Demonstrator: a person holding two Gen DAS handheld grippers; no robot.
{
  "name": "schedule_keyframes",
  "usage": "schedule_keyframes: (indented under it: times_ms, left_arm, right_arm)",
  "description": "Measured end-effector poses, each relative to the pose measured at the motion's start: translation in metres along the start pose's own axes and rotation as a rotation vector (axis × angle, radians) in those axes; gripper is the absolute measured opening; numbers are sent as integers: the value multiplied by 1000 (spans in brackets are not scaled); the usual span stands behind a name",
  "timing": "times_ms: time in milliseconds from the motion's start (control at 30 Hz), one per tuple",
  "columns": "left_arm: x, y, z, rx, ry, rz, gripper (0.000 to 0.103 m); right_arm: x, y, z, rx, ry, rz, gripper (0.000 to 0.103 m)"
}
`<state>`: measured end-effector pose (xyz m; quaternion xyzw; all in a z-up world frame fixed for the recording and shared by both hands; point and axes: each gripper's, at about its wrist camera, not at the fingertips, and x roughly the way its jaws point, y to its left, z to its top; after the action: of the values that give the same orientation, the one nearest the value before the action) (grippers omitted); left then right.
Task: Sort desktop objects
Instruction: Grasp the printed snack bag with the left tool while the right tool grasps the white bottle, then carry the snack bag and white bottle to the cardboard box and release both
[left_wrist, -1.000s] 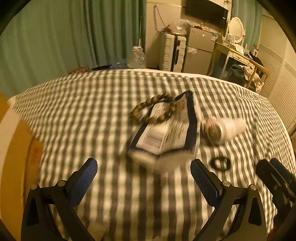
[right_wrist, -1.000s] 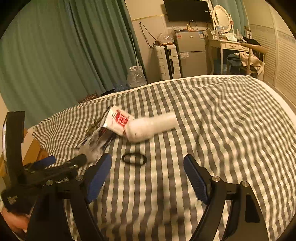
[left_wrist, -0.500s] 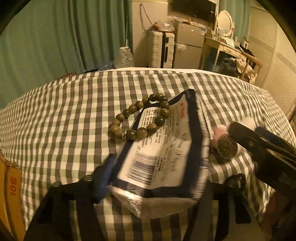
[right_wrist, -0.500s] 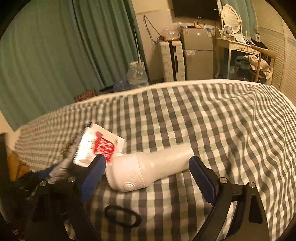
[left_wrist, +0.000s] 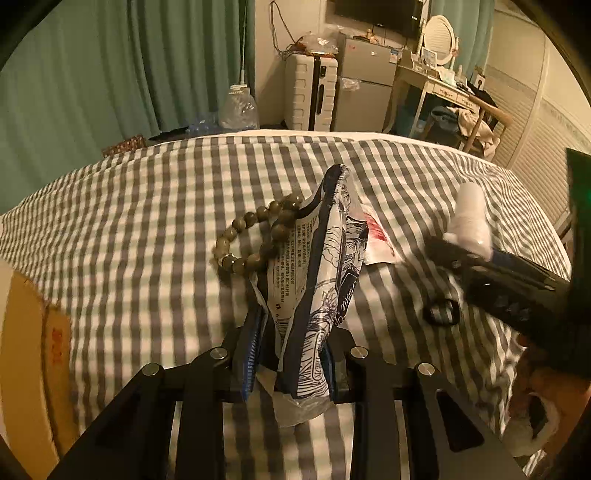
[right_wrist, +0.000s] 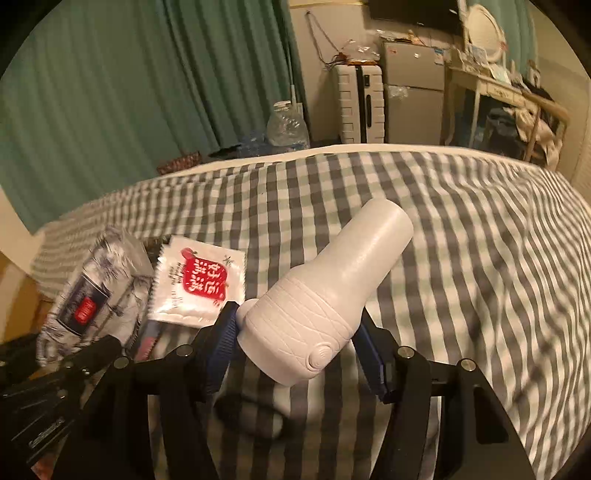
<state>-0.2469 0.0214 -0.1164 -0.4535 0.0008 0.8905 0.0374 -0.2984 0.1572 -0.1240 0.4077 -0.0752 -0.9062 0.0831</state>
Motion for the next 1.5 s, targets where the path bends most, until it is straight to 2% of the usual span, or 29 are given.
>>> schedule_keyframes:
  times_ms: [100, 200, 267, 400, 533, 700, 900, 1067, 1133, 1267, 1400, 1500]
  left_arm:
    - [-17, 3, -8, -33, 3, -18, 28]
    - [-40, 2, -14, -50, -12, -42, 27]
    - [-58, 1, -17, -54, -26, -65, 26]
    - [-96, 4, -21, -64, -65, -107, 25]
    - [-135, 13, -25, -71, -114, -145, 25]
    - [-185, 43, -32, -107, -160, -167, 25]
    - [-246, 100, -27, -146, -216, -155, 25]
    - [-273, 164, -36, -189, -242, -75, 25]
    - [-276, 190, -42, -149, -236, -20, 25]
    - [-268, 236, -65, -133, -196, 53, 25]
    - [-248, 266, -91, -153, -154, 81, 25]
    - [-233, 279, -105, -183, -124, 66, 25]
  right_arm:
    - [-25, -4, -16, 62, -8, 32, 60]
    - [-52, -1, -30, 62, -13, 11, 60]
    - [-78, 2, -40, 89, -25, 36, 60]
    - [-124, 19, -52, 63, -66, 51, 60]
    - [-171, 46, -57, 15, -112, 59, 60]
    - [-218, 89, -56, -39, -166, 105, 60]
    - [-260, 164, -51, -146, -210, 205, 60]
    - [-262, 240, -55, -237, -189, 302, 60]
    - [-254, 262, -57, -269, -168, 327, 60]
    - [-216, 302, -65, -300, -82, 386, 60]
    - [-172, 324, -75, -321, 11, 389, 60]
    - [-152, 334, -79, -359, 33, 348, 60]
